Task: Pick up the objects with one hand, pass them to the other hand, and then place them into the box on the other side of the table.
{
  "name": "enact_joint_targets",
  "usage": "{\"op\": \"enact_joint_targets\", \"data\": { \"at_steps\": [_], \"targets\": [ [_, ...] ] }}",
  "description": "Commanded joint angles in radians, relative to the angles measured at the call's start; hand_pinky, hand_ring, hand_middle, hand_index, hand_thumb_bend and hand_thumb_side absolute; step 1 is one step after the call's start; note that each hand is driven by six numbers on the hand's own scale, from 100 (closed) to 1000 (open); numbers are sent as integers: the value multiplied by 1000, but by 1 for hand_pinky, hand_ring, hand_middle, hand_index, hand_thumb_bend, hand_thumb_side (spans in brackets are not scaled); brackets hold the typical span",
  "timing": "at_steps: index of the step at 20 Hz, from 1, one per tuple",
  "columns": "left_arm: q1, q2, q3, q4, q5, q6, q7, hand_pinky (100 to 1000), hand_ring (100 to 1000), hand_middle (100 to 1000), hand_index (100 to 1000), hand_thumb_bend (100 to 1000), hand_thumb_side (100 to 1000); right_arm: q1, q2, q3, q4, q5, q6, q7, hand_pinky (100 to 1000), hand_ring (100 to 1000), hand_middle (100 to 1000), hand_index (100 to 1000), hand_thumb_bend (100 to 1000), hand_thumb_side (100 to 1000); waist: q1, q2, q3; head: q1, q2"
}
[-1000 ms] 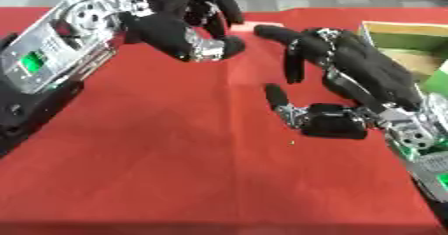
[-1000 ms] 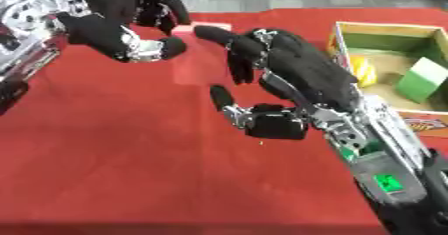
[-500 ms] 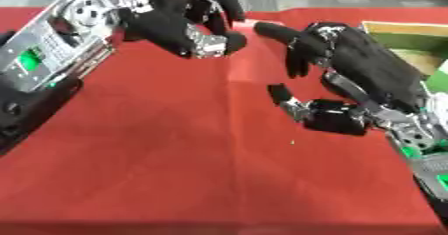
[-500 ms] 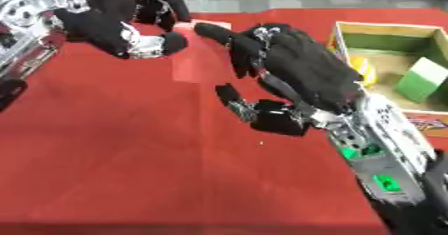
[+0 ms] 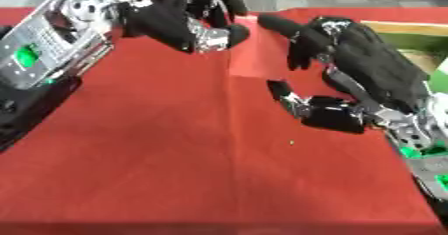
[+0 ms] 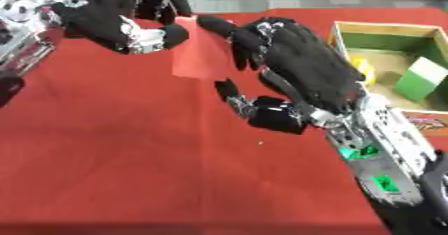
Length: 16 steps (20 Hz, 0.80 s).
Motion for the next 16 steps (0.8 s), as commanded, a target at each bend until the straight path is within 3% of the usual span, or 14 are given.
{"op": "enact_joint_targets", "data": {
  "at_steps": [1, 6, 16],
  "targets": [
    [-39, -2, 24, -58, 22, -5, -1, 754, 555, 448, 584, 100, 158, -2, -8, -8, 10, 22, 9, 1, 642, 400, 437, 964, 156, 165, 14, -30, 0, -1, -3],
    [-43, -5, 25, -62, 26, -3, 1, 754, 555, 449, 585, 100, 159, -2, -5, -11, 10, 20, 20, -15, 634, 389, 418, 925, 112, 150, 16, -31, 0, -2, -3],
    [-36, -13, 2, -46, 31, 9, -3, 755, 563, 460, 601, 100, 179, 3, -3, -11, 10, -65, 80, -55, 617, 362, 372, 691, 100, 100, 16, -28, -3, -2, -3]
  ]
}}
